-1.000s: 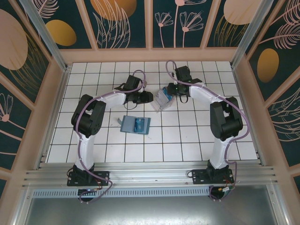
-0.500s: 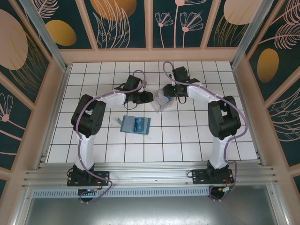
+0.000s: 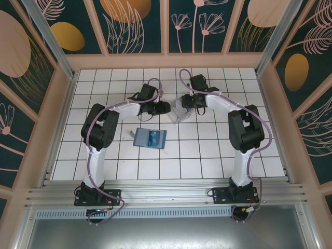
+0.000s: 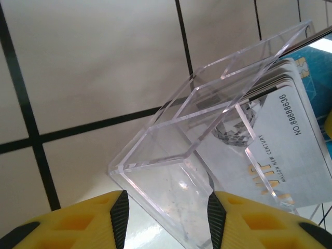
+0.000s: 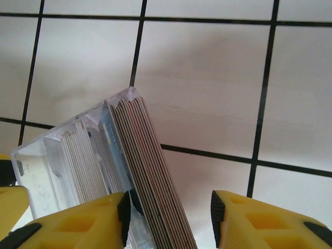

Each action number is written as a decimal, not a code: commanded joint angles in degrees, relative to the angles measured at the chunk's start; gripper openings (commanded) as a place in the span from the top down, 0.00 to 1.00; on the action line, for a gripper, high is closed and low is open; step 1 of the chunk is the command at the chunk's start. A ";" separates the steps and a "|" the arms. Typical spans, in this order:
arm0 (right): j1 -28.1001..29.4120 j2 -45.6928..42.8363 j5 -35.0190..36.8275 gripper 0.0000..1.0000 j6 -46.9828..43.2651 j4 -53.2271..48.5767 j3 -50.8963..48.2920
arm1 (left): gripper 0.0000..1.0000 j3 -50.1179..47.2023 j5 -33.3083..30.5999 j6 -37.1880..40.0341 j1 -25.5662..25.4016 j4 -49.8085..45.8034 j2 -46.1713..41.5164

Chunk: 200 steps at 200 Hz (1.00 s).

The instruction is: Put the credit cards into the card holder

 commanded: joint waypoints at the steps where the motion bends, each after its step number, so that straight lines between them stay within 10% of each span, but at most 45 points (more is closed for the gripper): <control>1: 0.02 -1.54 2.19 0.53 -0.84 -1.45 1.78 | 0.53 0.50 0.10 -0.68 0.00 0.16 2.20; 200: -0.46 -3.88 2.86 0.76 -1.10 -2.31 2.35 | 0.53 -0.56 -0.16 -0.60 0.05 0.34 1.26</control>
